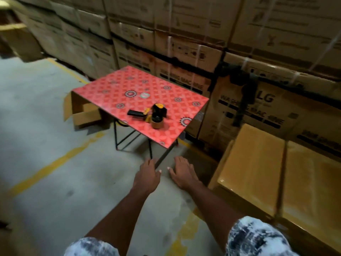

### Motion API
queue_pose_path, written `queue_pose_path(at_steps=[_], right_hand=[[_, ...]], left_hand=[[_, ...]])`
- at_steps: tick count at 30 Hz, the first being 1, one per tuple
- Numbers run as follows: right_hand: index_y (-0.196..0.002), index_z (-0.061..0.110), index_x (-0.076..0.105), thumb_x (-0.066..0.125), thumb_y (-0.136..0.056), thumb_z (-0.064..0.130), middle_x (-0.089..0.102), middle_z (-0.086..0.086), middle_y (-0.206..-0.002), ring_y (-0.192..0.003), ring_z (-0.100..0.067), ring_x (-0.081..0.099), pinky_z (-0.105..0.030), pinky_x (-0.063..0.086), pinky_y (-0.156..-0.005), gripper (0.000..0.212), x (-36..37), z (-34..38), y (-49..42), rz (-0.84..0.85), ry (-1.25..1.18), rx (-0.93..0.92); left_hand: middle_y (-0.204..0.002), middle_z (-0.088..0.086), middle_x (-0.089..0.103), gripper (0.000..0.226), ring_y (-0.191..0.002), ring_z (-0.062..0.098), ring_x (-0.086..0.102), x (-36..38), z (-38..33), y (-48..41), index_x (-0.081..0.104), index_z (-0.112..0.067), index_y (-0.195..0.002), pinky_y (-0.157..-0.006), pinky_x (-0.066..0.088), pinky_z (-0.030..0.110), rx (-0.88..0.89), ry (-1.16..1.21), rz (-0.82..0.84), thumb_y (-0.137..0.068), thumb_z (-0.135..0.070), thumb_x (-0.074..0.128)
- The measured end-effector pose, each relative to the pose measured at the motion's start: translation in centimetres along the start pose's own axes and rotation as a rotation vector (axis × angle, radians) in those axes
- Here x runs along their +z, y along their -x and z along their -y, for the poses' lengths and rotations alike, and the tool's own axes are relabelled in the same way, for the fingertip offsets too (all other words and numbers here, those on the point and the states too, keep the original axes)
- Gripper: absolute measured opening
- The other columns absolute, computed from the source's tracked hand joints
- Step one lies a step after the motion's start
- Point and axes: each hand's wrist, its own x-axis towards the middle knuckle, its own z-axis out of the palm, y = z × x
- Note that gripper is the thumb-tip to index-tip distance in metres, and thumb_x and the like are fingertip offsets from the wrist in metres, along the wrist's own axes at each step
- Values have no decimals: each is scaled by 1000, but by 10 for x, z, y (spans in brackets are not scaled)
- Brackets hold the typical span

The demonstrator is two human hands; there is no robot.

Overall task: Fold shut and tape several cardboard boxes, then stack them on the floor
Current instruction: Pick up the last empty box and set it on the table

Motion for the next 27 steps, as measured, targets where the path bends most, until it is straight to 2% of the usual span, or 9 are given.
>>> queue_pose_path(at_steps=[4,9,13,22,27], right_hand=[[-141,13,44,48,-100,49,49,-12,-141,-131,-31,46,-43,37,-106,54,28,79,-50,-4,-13,-109],[-155,11,31,44,-103,48,34,-11,-160,-147,-28,31,-44,26,-119,65,50,160,-101,47,-29,-229],[-145,11,42,45,-104,46,46,-12,-149,-139,-28,40,-43,34,-114,55,66,205,-147,48,-47,-298],[-132,15,50,43,-101,50,56,-7,-132,-123,-28,52,-44,43,-101,48,114,312,-290,114,-40,-435],[-145,10,43,42,-104,49,48,-12,-146,-135,-30,45,-46,38,-110,57,122,382,-369,178,-19,-517]], left_hand=[[-155,10,39,62,-141,28,39,-45,72,-24,36,-14,-153,-113,37,43,-76,-6,-36,-99,-35,56],[-157,11,37,61,-143,27,37,-87,139,-52,35,-13,-154,-114,36,42,-158,7,-93,-101,-37,53],[-156,11,39,60,-141,27,40,-113,183,-76,37,-13,-153,-112,39,43,-228,49,-119,-102,-43,48],[-157,9,36,59,-141,28,39,-186,283,-180,35,-15,-154,-111,38,43,-357,49,-189,-104,-45,43],[-157,9,36,60,-140,28,39,-237,333,-242,34,-15,-154,-110,39,45,-427,52,-223,-104,-46,43]])
